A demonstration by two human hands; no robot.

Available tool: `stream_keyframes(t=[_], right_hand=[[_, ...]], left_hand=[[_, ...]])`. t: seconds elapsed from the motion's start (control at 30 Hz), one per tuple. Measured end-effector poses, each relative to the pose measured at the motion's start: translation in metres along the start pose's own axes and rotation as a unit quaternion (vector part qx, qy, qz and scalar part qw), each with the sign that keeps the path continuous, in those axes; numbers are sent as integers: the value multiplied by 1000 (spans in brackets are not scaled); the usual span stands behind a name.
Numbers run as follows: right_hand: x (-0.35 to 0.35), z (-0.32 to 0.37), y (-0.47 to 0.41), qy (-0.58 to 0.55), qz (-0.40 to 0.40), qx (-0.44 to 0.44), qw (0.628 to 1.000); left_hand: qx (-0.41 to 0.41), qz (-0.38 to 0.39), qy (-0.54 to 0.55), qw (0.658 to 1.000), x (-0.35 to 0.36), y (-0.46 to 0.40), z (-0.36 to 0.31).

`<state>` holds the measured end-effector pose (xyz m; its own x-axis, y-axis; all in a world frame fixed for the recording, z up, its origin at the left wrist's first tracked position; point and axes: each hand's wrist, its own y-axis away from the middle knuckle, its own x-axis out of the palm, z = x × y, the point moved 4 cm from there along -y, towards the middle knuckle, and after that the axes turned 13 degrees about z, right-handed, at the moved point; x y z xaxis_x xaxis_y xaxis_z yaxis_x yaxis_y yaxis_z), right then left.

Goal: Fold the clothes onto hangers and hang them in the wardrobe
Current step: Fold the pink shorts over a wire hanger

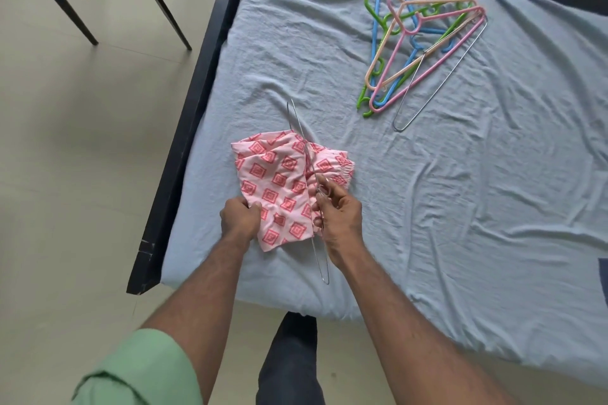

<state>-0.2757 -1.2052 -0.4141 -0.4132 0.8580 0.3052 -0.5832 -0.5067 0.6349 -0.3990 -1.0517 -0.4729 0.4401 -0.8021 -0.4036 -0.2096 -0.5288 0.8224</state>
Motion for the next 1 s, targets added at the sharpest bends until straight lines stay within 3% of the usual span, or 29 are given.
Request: stream_keyframes(t=[0.37, 1.0], right_hand=[[12, 21, -3, 55, -99, -66, 991], [-7, 52, 29, 110, -95, -112, 983]], left_hand=[[5, 54, -33, 998, -39, 14, 18], [-10, 29, -14, 999, -34, 57, 35]])
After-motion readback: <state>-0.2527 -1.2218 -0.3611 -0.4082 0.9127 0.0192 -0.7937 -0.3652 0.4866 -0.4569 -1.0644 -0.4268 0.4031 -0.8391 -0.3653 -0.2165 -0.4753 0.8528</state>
